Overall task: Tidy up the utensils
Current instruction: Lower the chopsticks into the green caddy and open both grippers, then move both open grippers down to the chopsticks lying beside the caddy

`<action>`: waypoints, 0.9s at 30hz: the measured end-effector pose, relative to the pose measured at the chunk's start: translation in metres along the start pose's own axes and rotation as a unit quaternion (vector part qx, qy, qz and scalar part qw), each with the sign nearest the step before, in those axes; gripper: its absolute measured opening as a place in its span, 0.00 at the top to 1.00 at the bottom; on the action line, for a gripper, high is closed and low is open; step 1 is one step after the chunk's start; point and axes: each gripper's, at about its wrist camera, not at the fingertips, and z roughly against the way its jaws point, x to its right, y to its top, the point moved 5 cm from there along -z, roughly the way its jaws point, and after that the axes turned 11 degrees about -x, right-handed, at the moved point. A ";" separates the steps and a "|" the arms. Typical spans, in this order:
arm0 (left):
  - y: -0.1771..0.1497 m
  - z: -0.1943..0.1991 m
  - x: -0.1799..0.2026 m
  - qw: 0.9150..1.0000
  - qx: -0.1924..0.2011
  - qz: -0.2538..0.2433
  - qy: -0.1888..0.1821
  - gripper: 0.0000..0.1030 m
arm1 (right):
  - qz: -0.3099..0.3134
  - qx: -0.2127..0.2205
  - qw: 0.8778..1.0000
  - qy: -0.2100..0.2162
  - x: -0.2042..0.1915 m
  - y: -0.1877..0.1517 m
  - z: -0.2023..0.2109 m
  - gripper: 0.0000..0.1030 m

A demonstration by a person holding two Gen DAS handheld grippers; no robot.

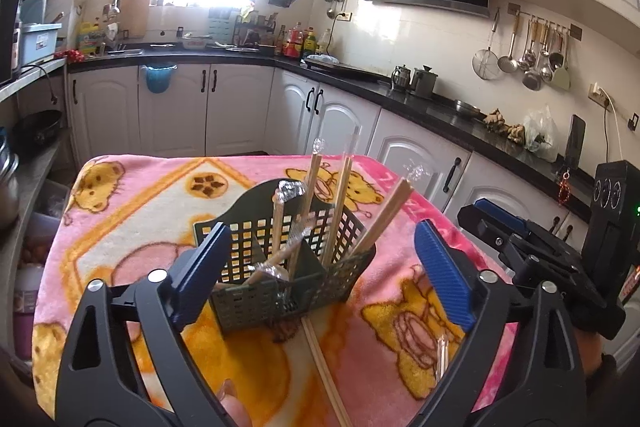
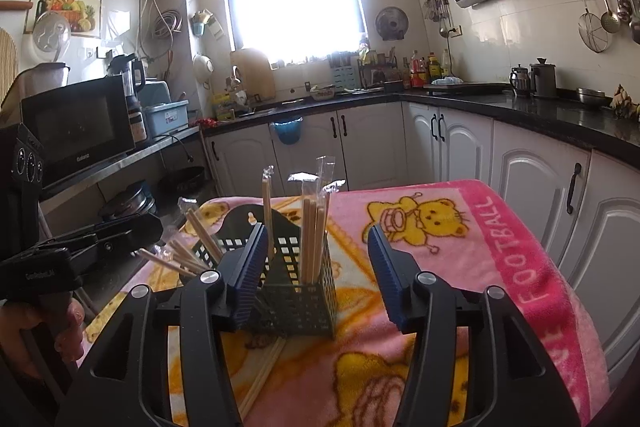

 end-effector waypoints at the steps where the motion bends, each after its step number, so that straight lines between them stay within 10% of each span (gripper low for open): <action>1: -0.002 0.000 0.001 1.000 -0.002 -0.001 0.000 0.15 | 0.000 -0.002 1.000 0.000 0.000 -0.001 0.001 0.51; 27: -0.051 -0.021 -0.001 0.998 -0.058 0.010 -0.004 0.10 | 0.013 -0.072 0.997 -0.019 0.007 -0.054 -0.005 0.44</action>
